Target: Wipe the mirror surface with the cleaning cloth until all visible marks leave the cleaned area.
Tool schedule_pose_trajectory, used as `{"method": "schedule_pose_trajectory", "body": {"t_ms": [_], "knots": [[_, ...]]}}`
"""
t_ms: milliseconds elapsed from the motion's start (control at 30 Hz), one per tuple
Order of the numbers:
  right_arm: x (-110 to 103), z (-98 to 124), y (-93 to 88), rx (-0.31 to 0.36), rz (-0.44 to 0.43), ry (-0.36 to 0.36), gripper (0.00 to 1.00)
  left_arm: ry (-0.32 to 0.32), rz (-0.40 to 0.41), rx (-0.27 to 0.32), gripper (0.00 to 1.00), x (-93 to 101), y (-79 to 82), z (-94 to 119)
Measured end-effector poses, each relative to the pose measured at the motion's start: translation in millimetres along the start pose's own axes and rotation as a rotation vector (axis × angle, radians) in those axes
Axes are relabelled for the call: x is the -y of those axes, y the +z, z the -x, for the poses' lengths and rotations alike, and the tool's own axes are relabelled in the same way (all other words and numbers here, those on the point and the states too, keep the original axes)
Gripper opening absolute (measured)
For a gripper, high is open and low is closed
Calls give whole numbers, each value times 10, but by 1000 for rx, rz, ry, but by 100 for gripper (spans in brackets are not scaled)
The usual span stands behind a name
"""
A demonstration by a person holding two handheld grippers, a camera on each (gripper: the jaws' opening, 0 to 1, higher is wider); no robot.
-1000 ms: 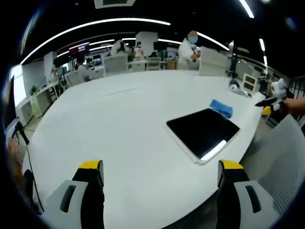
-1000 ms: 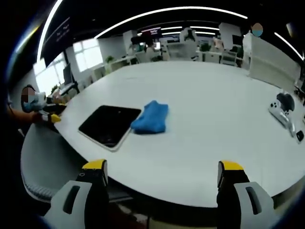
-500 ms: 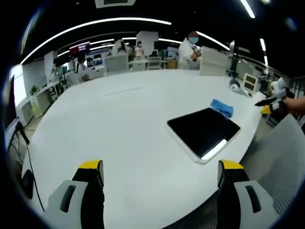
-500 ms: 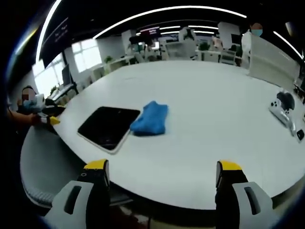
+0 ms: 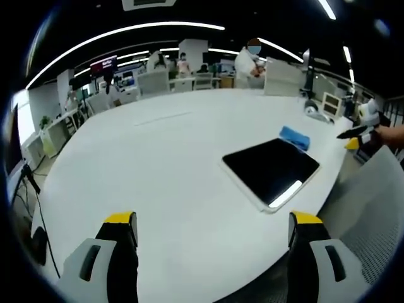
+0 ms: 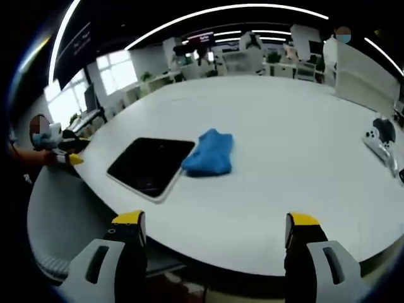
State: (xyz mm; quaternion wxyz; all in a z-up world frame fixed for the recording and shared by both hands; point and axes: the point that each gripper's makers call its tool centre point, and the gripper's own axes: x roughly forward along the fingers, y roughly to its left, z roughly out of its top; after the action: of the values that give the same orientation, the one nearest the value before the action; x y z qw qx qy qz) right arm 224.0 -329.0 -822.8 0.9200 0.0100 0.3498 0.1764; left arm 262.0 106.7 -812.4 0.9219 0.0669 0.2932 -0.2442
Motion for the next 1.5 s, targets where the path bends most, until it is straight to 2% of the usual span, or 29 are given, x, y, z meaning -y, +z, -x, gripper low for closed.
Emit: {"method": "schedule_pose_trajectory", "body": {"t_ms": [200,333,567,700,833,1100,1300,1500], "knots": [[14,10,-2,-8,4,-1,94,7,30,8,100,-19,10,9],[45,30,33,2,3,-10,95,7,12,12,100,7,22,10],[101,56,92,9,2,-23,95,8,20,7,100,-6,9,10],[50,62,110,11,0,-3,91,6,13,3,100,6,-1,8],[40,58,118,6,7,1,91,5,15,2,100,0,3,2],[66,-10,220,28,0,-9,92,2,-25,-14,100,48,-9,-6],[65,-91,332,31,16,-9,92,14,-8,-9,100,-7,-6,0],[-2,-246,396,29,-13,-6,92,20,2,-2,100,-29,1,1]]}}
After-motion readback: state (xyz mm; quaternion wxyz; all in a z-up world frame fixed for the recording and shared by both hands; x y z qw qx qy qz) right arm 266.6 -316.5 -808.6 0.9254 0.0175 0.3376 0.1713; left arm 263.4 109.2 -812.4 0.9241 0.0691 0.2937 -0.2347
